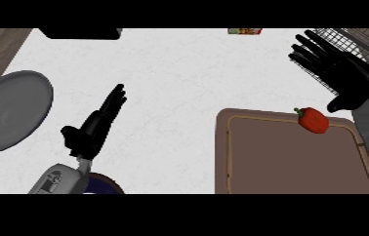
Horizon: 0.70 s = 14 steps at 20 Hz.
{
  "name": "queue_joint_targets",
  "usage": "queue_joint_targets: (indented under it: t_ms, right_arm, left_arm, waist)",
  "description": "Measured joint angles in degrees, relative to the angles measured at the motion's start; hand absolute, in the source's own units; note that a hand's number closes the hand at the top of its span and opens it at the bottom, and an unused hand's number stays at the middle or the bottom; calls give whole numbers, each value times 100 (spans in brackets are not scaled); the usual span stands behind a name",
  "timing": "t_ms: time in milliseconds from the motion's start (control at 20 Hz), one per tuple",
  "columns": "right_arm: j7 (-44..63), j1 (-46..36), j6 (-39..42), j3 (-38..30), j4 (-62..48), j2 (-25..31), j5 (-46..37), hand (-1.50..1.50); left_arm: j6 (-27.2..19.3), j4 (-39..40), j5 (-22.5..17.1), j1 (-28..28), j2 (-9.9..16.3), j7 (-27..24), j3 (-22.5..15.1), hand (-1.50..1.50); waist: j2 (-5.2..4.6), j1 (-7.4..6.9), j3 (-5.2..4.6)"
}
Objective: Pick the bell pepper from the tray and place it in the tiered basket
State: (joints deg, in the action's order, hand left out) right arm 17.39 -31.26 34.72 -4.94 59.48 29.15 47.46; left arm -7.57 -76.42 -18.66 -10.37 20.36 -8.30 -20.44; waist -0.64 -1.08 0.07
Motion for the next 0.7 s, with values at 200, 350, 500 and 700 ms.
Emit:
queue_joint_targets:
  t_ms: [200, 350, 500, 700]
  right_arm:
    - [149, -350, 940, 153, -30, 995, -571, -150]
    - [127, -490, 1791, 370, 72, 1617, -1071, -150]
    - [-58, -649, 2451, 570, 223, 2075, -1584, -150]
    - [-421, -770, 2969, 723, 276, 2381, -2232, -150]
  left_arm:
    - [56, 18, 26, -10, -13, -40, -20, 0]
    - [70, -5, 54, -43, -35, -10, -57, 0]
    - [54, 40, 79, -92, -115, -11, -80, 0]
    - [73, 11, 86, -67, -114, -14, -48, 0]
  waist:
    - [-13, -58, -1]
    - [-22, -84, 5]
    - [-35, -106, 9]
    - [-30, -137, 13]
